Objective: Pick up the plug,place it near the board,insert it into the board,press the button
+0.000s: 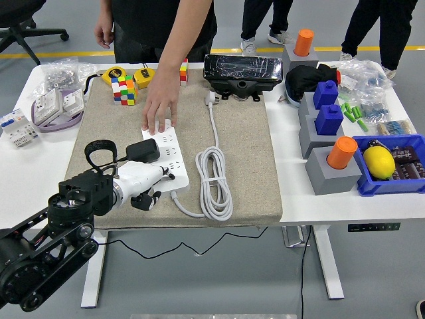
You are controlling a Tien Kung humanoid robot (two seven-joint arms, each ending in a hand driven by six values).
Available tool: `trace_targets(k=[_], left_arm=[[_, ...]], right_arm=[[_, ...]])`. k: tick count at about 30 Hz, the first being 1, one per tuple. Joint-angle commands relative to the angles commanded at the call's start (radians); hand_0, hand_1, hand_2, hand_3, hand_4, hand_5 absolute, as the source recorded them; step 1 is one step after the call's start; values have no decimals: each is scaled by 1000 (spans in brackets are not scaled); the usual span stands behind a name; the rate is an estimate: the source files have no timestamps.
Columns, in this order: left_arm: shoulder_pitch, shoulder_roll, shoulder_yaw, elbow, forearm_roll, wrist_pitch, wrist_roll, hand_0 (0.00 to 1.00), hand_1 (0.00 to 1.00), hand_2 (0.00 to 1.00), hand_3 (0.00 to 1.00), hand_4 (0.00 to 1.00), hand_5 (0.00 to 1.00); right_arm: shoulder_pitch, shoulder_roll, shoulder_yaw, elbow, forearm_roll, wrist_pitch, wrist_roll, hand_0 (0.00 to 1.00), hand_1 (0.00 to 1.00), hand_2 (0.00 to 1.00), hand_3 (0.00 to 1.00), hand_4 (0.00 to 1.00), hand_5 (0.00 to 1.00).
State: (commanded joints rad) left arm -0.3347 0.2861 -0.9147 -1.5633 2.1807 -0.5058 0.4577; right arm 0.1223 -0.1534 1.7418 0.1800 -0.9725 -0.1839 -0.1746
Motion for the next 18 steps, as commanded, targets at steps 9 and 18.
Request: trace_targets(k=[9, 18], left_arm=[[-4, -2, 20, 10, -9, -21, 5, 197, 3, 106, 857, 385, 2], [-7, 6, 16, -2, -3, -36, 17, 197, 2, 108, 849, 397, 2]], right_arm=[[5, -2, 0, 0, 0, 1, 0, 767, 743, 741, 764, 998, 998], [5, -3, 5, 0, -4, 1, 0, 766, 745, 742, 764, 998, 998]])
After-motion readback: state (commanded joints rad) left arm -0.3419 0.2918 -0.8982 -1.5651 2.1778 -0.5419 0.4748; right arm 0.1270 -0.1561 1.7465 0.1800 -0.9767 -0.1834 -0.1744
